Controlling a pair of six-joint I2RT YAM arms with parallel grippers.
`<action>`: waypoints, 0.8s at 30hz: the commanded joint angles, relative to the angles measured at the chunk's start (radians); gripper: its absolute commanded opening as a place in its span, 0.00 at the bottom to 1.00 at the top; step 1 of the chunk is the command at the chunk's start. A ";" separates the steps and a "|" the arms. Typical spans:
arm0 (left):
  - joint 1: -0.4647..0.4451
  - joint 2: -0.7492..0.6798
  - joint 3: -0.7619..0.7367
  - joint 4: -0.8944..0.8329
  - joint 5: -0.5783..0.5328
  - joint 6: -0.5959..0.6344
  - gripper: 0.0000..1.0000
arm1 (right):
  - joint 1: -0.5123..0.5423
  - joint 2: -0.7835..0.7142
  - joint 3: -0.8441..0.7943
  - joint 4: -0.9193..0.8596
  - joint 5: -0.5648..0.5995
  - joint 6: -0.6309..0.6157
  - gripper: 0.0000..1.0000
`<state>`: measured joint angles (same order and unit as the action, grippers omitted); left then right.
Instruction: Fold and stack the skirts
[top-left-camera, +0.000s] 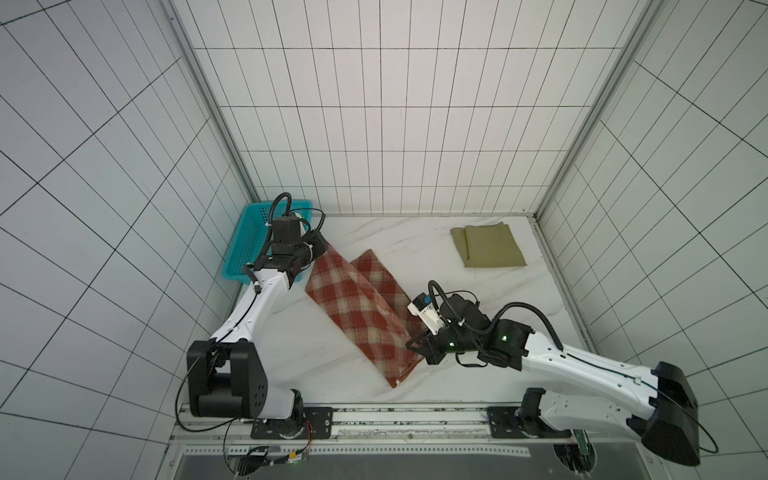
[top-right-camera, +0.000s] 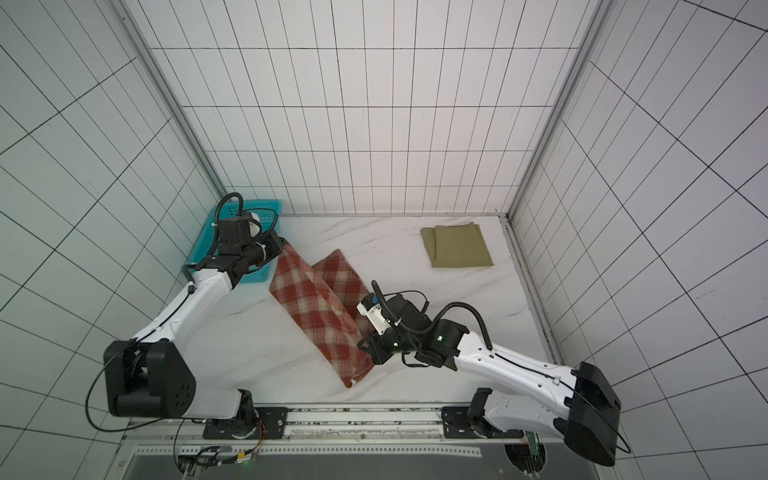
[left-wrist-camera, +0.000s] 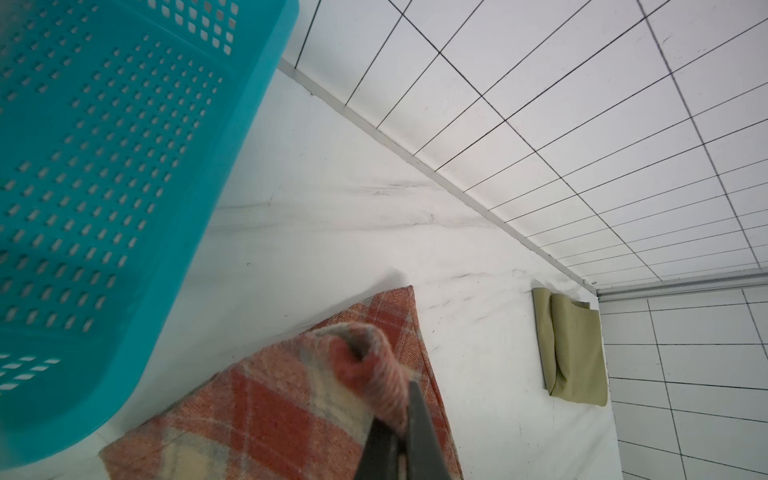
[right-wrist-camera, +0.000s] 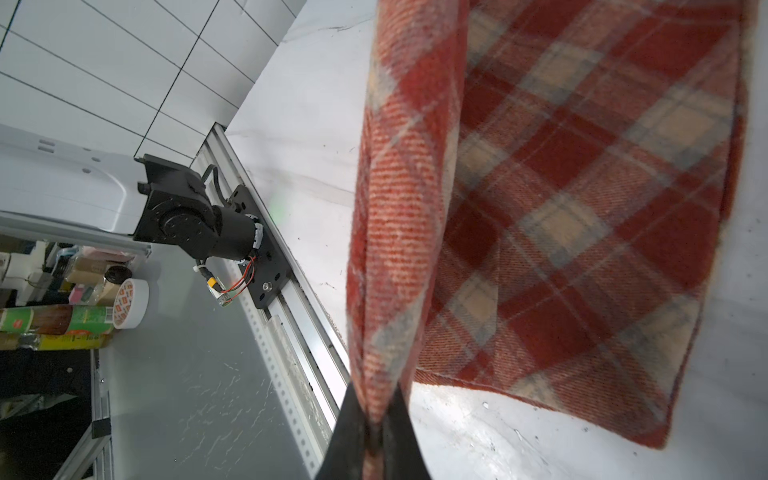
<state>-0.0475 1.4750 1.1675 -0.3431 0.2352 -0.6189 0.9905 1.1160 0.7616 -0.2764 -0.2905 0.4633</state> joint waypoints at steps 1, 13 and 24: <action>-0.026 0.066 0.061 0.073 -0.056 -0.013 0.00 | -0.050 -0.021 -0.095 0.036 -0.074 0.018 0.00; -0.076 0.231 0.139 0.071 -0.067 -0.015 0.00 | -0.158 -0.003 -0.214 0.096 -0.188 0.041 0.00; -0.118 0.350 0.216 0.055 -0.081 0.005 0.00 | -0.174 0.050 -0.290 0.178 -0.206 0.063 0.00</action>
<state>-0.1665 1.7981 1.3399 -0.3336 0.2092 -0.6273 0.8219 1.1503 0.5308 -0.0879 -0.4572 0.5117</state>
